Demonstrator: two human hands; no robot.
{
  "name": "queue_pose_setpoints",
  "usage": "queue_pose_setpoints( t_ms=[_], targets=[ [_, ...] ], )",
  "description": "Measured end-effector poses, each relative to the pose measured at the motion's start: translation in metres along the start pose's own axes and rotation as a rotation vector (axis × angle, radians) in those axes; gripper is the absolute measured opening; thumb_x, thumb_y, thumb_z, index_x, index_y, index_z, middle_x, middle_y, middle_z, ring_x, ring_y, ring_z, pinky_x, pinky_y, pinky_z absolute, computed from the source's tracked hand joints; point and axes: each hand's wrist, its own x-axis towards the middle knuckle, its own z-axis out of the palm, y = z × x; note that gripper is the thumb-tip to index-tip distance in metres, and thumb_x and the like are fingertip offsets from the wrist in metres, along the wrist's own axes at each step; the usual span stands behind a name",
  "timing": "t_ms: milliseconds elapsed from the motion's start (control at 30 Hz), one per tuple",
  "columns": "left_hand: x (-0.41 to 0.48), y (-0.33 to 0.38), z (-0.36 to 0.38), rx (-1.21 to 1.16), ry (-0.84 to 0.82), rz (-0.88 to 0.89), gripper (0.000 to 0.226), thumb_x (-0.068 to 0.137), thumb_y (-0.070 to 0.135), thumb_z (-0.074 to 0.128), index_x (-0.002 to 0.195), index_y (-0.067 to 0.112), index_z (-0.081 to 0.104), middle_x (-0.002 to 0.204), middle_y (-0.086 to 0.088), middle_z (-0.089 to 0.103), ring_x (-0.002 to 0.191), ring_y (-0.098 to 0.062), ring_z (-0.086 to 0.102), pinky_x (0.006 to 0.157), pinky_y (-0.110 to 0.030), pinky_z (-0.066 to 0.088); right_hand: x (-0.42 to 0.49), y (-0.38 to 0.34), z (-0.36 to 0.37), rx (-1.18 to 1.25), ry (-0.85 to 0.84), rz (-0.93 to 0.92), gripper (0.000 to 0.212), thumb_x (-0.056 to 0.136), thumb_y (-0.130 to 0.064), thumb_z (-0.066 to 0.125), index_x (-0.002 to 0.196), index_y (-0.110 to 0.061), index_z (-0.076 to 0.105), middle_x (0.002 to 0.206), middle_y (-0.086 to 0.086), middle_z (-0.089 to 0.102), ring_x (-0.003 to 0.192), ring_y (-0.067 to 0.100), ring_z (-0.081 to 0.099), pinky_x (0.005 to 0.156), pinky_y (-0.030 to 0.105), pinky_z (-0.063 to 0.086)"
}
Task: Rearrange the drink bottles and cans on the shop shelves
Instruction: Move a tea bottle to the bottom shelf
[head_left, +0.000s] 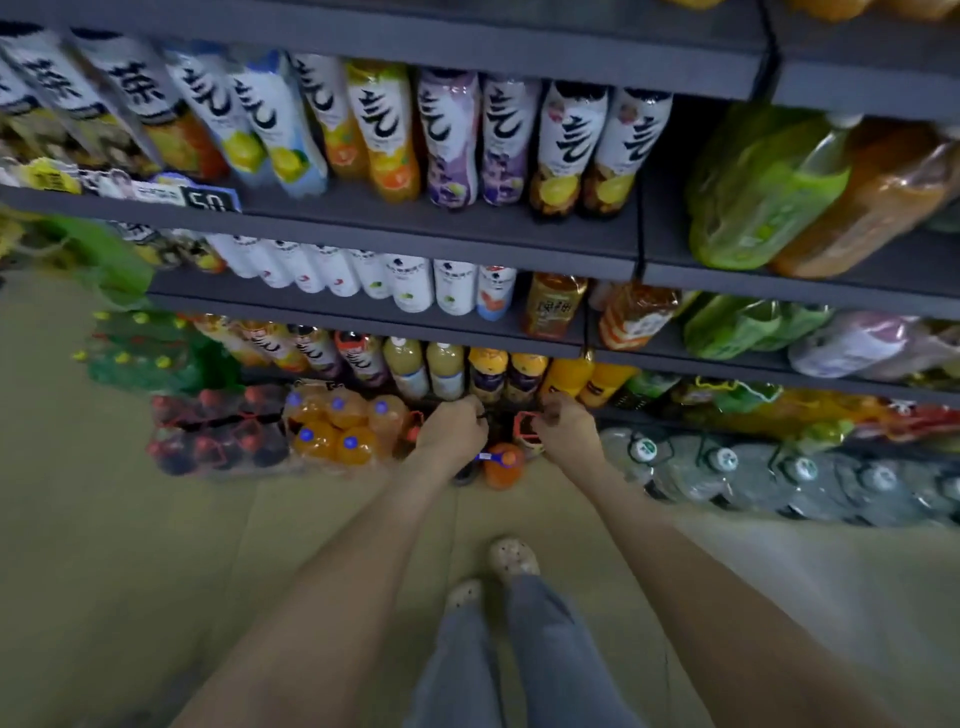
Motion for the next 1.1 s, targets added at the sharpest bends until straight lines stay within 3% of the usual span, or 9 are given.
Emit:
queue_pose_setpoints(
  t_ms=[200, 267, 367, 533, 633, 733, 800, 967, 1100],
  targets=[
    [0.044, 0.016, 0.036, -0.036, -0.049, 0.045, 0.03, 0.096, 0.027, 0.047, 0.124, 0.018, 0.054, 0.115, -0.011, 0.063, 0.106, -0.029, 0.058, 0.08, -0.035, 0.048, 0.063, 0.084, 0.009, 0.208, 0.172, 0.168, 0.053, 0.06, -0.043, 0.069, 0.094, -0.008, 0.049, 0.098, 0.012, 0.06, 0.093, 0.026, 0.058, 0.072, 0.035, 0.045],
    [0.068, 0.023, 0.045, -0.046, -0.041, 0.072, 0.029, 0.096, 0.027, 0.046, 0.124, 0.018, 0.053, 0.112, -0.011, 0.064, 0.103, -0.029, 0.058, 0.081, -0.038, 0.05, 0.087, 0.088, -0.004, 0.277, 0.252, 0.206, 0.076, 0.054, -0.051, 0.075, 0.106, 0.0, 0.051, 0.109, 0.016, 0.06, 0.103, 0.031, 0.058, 0.077, 0.041, 0.049],
    [0.111, 0.031, 0.065, -0.092, 0.02, 0.133, 0.028, 0.097, 0.025, 0.047, 0.122, 0.015, 0.053, 0.108, -0.01, 0.065, 0.101, -0.029, 0.058, 0.078, -0.038, 0.049, 0.129, 0.079, -0.029, 0.463, 0.376, 0.21, 0.103, 0.068, -0.032, 0.083, 0.146, -0.008, 0.02, 0.147, 0.012, 0.032, 0.134, 0.03, 0.036, 0.103, 0.041, 0.041],
    [0.172, 0.046, 0.114, -0.123, 0.176, 0.206, 0.03, 0.096, 0.02, 0.047, 0.124, 0.011, 0.053, 0.104, -0.017, 0.067, 0.102, -0.034, 0.06, 0.078, -0.037, 0.047, 0.214, 0.105, -0.054, 0.584, 0.496, -0.017, 0.097, 0.075, -0.008, 0.075, 0.149, -0.01, 0.012, 0.147, 0.012, 0.032, 0.132, 0.027, 0.038, 0.1, 0.034, 0.039],
    [0.191, 0.052, 0.136, -0.203, 0.235, 0.223, 0.031, 0.096, 0.021, 0.049, 0.125, 0.014, 0.055, 0.109, -0.012, 0.067, 0.105, -0.029, 0.06, 0.085, -0.036, 0.049, 0.248, 0.112, -0.062, 0.62, 0.548, -0.168, 0.12, 0.057, -0.021, 0.086, 0.147, -0.014, 0.007, 0.141, 0.004, 0.035, 0.131, 0.017, 0.038, 0.108, 0.032, 0.035],
    [0.197, 0.053, 0.145, -0.225, 0.275, 0.266, 0.029, 0.096, 0.022, 0.049, 0.123, 0.016, 0.056, 0.11, -0.008, 0.067, 0.102, -0.025, 0.061, 0.079, -0.03, 0.046, 0.259, 0.119, -0.061, 0.576, 0.59, -0.263, 0.096, 0.055, -0.018, 0.088, 0.128, -0.019, 0.025, 0.121, -0.001, 0.043, 0.114, 0.01, 0.049, 0.096, 0.021, 0.044],
    [0.193, 0.056, 0.143, -0.235, 0.281, 0.264, 0.029, 0.096, 0.024, 0.049, 0.123, 0.016, 0.054, 0.114, -0.004, 0.066, 0.099, -0.025, 0.062, 0.075, -0.029, 0.045, 0.251, 0.119, -0.059, 0.557, 0.639, -0.285, 0.089, 0.052, -0.025, 0.088, 0.118, -0.022, 0.029, 0.117, 0.001, 0.044, 0.11, 0.012, 0.05, 0.097, 0.031, 0.048],
    [0.152, 0.075, 0.13, -0.262, 0.216, 0.284, 0.042, 0.093, 0.029, 0.055, 0.132, 0.02, 0.044, 0.12, -0.005, 0.061, 0.099, -0.024, 0.061, 0.079, -0.036, 0.051, 0.189, 0.129, -0.054, 0.556, 0.638, -0.204, 0.093, 0.055, -0.024, 0.086, 0.127, -0.007, 0.031, 0.122, 0.008, 0.043, 0.115, 0.018, 0.048, 0.1, 0.035, 0.044],
    [0.101, 0.114, 0.127, -0.173, 0.015, 0.327, 0.069, 0.086, 0.038, 0.064, 0.143, 0.025, 0.028, 0.142, -0.007, 0.041, 0.111, -0.025, 0.055, 0.087, -0.041, 0.05, 0.108, 0.133, -0.075, 0.579, 0.528, -0.137, 0.091, 0.054, -0.022, 0.086, 0.126, -0.006, 0.032, 0.119, 0.009, 0.049, 0.107, 0.016, 0.054, 0.086, 0.021, 0.043]
  ],
)
